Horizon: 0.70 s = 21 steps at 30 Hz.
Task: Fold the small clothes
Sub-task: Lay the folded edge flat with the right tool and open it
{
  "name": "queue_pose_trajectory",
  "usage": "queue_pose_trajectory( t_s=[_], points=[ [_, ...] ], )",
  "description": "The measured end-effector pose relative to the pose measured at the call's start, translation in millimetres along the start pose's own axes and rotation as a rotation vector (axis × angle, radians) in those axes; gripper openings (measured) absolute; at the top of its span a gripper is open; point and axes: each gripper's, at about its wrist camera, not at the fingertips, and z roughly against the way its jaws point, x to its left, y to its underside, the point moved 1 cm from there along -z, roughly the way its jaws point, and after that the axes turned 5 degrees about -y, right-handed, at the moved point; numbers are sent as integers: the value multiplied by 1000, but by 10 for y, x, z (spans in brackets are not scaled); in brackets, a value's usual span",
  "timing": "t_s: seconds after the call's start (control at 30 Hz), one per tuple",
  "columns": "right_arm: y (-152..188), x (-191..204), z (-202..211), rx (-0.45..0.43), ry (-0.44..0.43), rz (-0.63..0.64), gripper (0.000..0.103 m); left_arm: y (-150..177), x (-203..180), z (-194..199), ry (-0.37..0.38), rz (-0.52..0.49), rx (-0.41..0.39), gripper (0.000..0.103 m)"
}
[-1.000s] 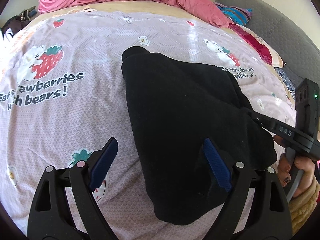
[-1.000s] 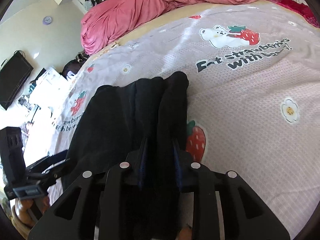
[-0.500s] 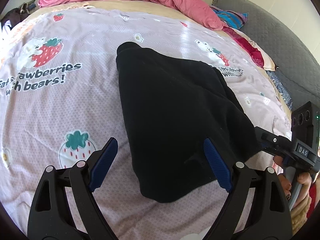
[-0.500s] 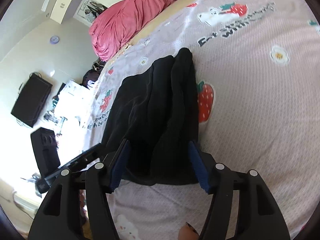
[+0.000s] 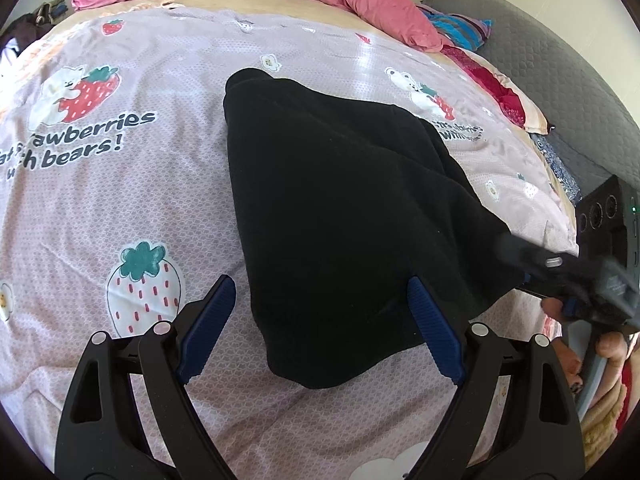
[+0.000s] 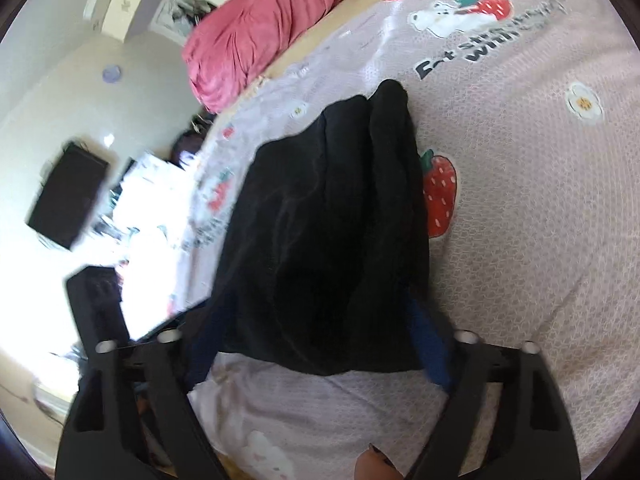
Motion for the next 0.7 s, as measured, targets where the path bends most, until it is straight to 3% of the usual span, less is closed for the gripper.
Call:
queue_pose_trajectory(
  t_s=[0.03, 0.13, 0.2, 0.4, 0.7],
  points=[
    [0, 34, -27, 4, 20, 19, 20, -3, -2, 3, 1, -2, 1, 80],
    [23, 60, 46, -25, -4, 22, 17, -10, -13, 53, 9, -13, -12, 80],
    [46, 51, 141, -48, -18, 21, 17, -4, -20, 74, 19, -23, -10, 80],
    [227, -159, 5, -27, 150, 38, 21, 90, -15, -50, 22, -23, 32, 80],
    [409, 42, 96, -92, 278, 137, 40, 122, -31, -16, 19, -28, 28, 80]
  ],
)
